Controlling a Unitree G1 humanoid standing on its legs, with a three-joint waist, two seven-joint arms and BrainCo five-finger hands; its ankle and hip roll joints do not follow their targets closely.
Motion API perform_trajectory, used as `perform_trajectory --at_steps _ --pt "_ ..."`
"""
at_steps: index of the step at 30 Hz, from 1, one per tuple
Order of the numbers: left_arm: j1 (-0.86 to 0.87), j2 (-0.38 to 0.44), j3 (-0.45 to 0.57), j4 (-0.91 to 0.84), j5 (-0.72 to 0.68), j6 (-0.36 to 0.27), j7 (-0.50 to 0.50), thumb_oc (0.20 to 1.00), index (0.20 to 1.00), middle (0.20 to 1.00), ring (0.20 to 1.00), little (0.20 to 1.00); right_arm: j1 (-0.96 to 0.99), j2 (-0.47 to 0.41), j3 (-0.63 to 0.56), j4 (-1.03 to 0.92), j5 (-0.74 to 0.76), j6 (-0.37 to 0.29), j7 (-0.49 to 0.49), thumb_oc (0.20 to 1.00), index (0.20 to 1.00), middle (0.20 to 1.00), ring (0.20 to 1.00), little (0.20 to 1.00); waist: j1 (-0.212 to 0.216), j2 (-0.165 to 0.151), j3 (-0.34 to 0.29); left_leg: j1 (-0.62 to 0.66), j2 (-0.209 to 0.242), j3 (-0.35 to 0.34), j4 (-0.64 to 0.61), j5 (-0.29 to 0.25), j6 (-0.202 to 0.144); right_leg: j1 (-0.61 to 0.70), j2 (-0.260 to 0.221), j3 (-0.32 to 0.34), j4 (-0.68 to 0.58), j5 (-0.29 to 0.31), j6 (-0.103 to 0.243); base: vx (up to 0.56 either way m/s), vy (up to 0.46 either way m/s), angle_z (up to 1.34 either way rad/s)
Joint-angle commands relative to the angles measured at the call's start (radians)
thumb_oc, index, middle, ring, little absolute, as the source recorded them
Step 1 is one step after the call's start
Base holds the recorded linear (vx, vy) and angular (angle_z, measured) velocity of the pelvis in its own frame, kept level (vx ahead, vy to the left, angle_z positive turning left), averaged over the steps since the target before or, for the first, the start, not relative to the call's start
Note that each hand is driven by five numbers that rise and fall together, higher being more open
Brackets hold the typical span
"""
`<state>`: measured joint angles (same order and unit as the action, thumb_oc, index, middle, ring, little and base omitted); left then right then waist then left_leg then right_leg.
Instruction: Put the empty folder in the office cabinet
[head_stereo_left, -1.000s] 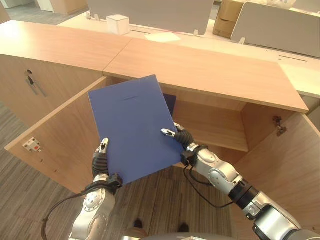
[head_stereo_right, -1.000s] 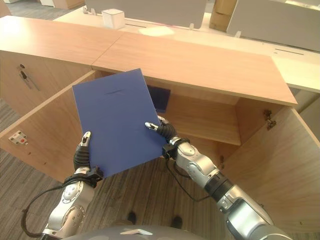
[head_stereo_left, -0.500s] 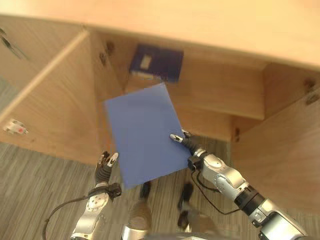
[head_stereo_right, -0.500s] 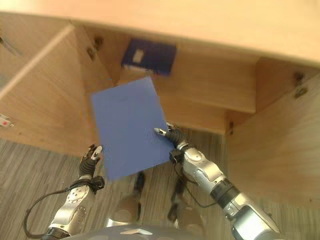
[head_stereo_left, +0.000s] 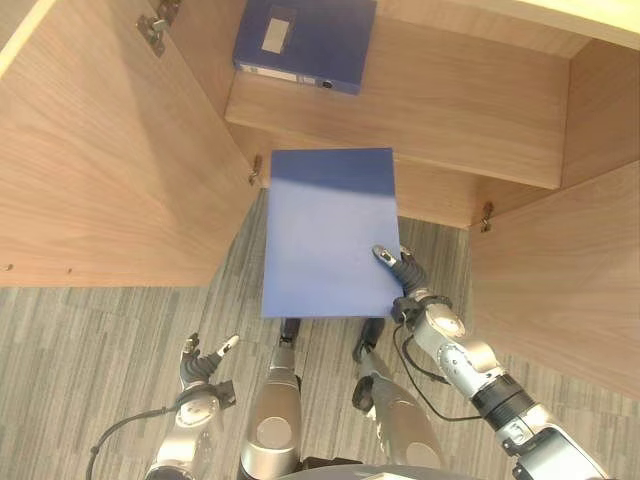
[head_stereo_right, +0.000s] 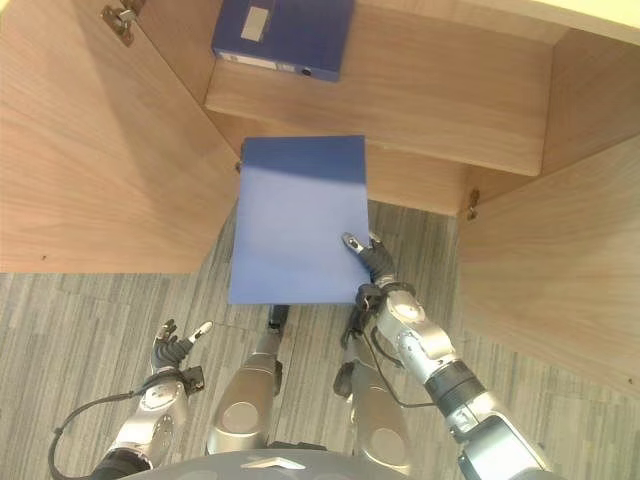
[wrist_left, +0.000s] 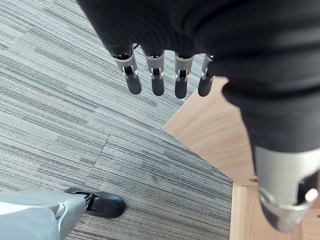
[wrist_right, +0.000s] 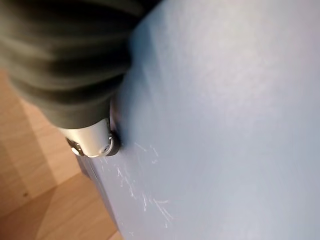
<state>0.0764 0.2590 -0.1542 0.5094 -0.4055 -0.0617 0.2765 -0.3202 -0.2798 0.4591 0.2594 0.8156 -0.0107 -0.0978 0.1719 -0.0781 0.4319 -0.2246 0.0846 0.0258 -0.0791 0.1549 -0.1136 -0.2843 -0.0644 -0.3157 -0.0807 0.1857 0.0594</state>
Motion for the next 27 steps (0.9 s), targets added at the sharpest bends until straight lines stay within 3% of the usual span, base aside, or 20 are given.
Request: perform_trajectory --at_steps 1,6,8,13,14,15,16,19,23,24,25,27 --pt "0.014 0.052 0.009 0.075 0.057 -0.035 0.073 1.000 1.000 1.000 1.000 1.000 -0.031 0.067 -0.041 -0.054 0.075 -0.141 -0.030 0.200 0.200 0.200 0.200 0.200 0.000 -0.018 -0.043 -0.104 -0.006 0.038 -0.008 -0.026 0.027 -0.034 -0.094 0.003 0.063 -0.092 0.079 0.00 0.000 0.00" --pt "-0.008 0.042 -0.002 0.163 0.069 -0.030 0.105 1.000 1.000 1.000 1.000 1.000 -0.076 0.118 -0.090 0.004 0.104 -0.198 -0.099 0.200 0.200 0.200 0.200 0.200 0.003 -0.022 -0.026 -0.124 -0.007 0.036 -0.008 -0.025 0.027 -0.049 -0.092 0.001 0.055 -0.084 0.082 0.00 0.000 0.00" --pt "-0.025 0.043 -0.004 0.235 0.106 -0.019 0.126 1.000 1.000 1.000 1.000 1.000 -0.123 0.149 -0.120 0.072 0.123 -0.217 -0.130 0.200 0.200 0.200 0.200 0.200 0.009 -0.038 -0.025 -0.124 -0.012 0.037 -0.008 -0.033 0.032 -0.044 -0.092 0.003 0.047 -0.084 0.088 0.00 0.000 0.00" --pt "-0.025 0.043 -0.004 0.236 0.106 -0.019 0.126 1.000 1.000 1.000 1.000 1.000 -0.123 0.149 -0.120 0.073 0.123 -0.217 -0.130 0.200 0.200 0.200 0.200 0.200 0.009 -0.038 -0.025 -0.124 -0.012 0.037 -0.008 -0.033 0.032 -0.044 -0.092 0.003 0.047 -0.084 0.088 0.00 0.007 0.01" --pt "-0.026 0.046 0.001 0.284 0.129 -0.010 0.135 1.000 1.000 1.000 1.000 1.000 -0.129 0.152 -0.135 0.104 0.128 -0.220 -0.138 0.200 0.200 0.200 0.200 0.200 0.016 -0.050 -0.030 -0.114 -0.022 0.039 0.015 -0.053 0.043 -0.027 -0.101 0.003 0.053 -0.097 0.094 0.03 0.086 0.02" --pt "-0.027 0.048 0.010 0.337 0.147 0.000 0.142 1.000 1.000 1.000 1.000 1.000 -0.113 0.153 -0.148 0.122 0.134 -0.213 -0.138 0.200 0.200 0.200 0.200 0.200 0.020 -0.059 -0.033 -0.112 -0.039 0.038 0.092 -0.107 0.062 -0.007 -0.127 0.006 0.095 -0.114 0.100 0.18 0.229 0.01" --pt "-0.017 0.052 0.032 0.395 0.166 0.011 0.148 1.000 1.000 1.000 1.000 1.000 -0.066 0.136 -0.160 0.124 0.128 -0.191 -0.123 0.200 0.200 0.200 0.200 0.200 0.023 -0.043 -0.037 -0.077 -0.058 0.019 0.194 -0.212 0.092 0.025 -0.192 0.018 0.226 -0.141 0.128 0.21 0.230 0.00" --pt "-0.039 0.069 0.037 0.426 0.188 0.010 0.164 1.000 1.000 1.000 1.000 1.000 -0.036 0.116 -0.195 0.128 0.126 -0.190 -0.120 0.200 0.200 0.200 0.200 0.200 0.019 -0.035 -0.019 -0.074 -0.078 0.000 0.302 -0.278 0.092 0.014 -0.247 0.002 0.315 -0.133 0.122 0.11 0.078 0.08" --pt "-0.046 0.076 0.046 0.424 0.169 0.009 0.166 1.000 1.000 1.000 1.000 1.000 -0.059 0.113 -0.213 0.165 0.138 -0.194 -0.133 0.200 0.200 0.200 0.200 0.200 0.004 -0.036 0.009 -0.090 -0.070 -0.028 0.402 -0.331 0.086 -0.053 -0.230 0.013 0.260 -0.075 0.125 0.07 -0.075 0.24" --pt "-0.044 0.076 0.051 0.432 0.173 0.007 0.160 1.000 1.000 1.000 1.000 1.000 -0.069 0.108 -0.219 0.190 0.148 -0.194 -0.133 0.200 0.200 0.200 0.200 0.200 -0.005 -0.041 0.021 -0.069 -0.064 -0.049 0.434 -0.361 0.089 -0.100 -0.213 0.038 0.216 -0.042 0.137 0.22 -0.129 0.27" --pt "-0.045 0.076 0.053 0.436 0.174 0.008 0.159 1.000 1.000 1.000 1.000 1.000 -0.070 0.103 -0.222 0.192 0.156 -0.194 -0.129 0.200 0.200 0.200 0.200 0.200 -0.015 -0.056 0.034 -0.068 -0.076 -0.055 0.450 -0.351 0.088 -0.124 -0.223 0.038 0.180 -0.012 0.134 0.40 -0.183 0.15" --pt "-0.055 0.070 0.052 0.470 0.183 0.011 0.151 1.000 1.000 1.000 1.000 1.000 -0.064 0.091 -0.221 0.186 0.166 -0.197 -0.129 0.200 0.200 0.200 0.200 0.200 -0.020 -0.070 0.052 -0.025 -0.076 -0.082 0.495 -0.405 0.081 -0.156 -0.207 0.036 0.100 0.020 0.146 0.35 -0.174 0.39"
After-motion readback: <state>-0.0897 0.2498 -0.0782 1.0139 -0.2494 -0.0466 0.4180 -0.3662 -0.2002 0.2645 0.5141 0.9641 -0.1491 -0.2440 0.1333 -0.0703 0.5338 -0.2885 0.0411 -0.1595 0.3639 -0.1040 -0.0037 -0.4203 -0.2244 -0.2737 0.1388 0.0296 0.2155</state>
